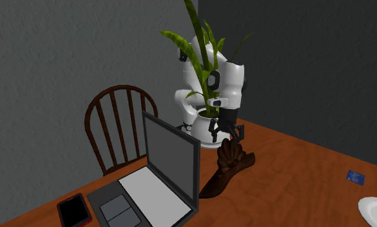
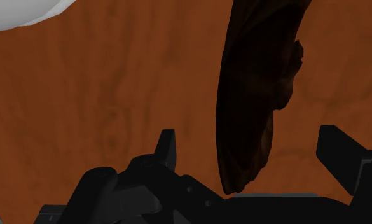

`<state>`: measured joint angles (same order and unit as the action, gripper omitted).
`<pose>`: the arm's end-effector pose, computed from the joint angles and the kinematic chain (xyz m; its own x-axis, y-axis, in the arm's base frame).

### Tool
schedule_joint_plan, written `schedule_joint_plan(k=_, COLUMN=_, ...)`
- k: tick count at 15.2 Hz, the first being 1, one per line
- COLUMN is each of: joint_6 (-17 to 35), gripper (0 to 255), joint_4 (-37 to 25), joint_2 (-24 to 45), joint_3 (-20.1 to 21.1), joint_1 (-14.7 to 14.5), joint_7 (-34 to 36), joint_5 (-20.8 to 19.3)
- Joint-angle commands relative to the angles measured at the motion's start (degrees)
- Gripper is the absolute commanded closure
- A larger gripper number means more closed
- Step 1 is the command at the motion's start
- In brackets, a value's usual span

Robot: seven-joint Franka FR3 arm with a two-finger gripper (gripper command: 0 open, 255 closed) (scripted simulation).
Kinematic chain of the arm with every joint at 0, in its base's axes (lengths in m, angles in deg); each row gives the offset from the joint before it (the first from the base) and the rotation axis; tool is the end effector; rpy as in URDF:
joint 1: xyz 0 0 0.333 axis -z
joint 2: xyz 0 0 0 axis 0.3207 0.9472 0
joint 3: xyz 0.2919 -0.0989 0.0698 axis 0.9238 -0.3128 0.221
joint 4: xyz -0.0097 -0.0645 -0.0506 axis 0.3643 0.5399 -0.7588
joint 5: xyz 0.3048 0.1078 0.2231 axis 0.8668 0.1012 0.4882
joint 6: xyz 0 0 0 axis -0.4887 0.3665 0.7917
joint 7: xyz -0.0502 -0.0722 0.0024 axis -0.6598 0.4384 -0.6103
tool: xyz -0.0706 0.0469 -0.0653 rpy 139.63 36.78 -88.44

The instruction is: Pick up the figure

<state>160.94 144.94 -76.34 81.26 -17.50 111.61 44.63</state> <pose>0.5030 0.2708 0.4567 0.8739 -0.4410 0.2045 -0.4369 -0.8970 -0.0675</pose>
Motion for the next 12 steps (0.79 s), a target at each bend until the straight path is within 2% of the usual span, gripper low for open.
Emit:
schedule_joint_plan(k=1, joint_6=0.2, gripper=255, joint_4=0.0, joint_2=0.2, joint_3=0.0, joint_1=0.0, joint_7=0.1, joint_5=-0.1)
schedule_joint_plan(k=10, joint_6=0.3, gripper=255, joint_4=0.2, joint_2=0.1, joint_3=0.0, joint_1=0.0, joint_7=0.1, joint_5=-0.1)
schedule_joint_plan(k=12, joint_6=-1.1, gripper=255, joint_4=-0.8, joint_2=-0.4, joint_3=0.0, joint_1=0.0, joint_7=-0.3, joint_5=0.4)
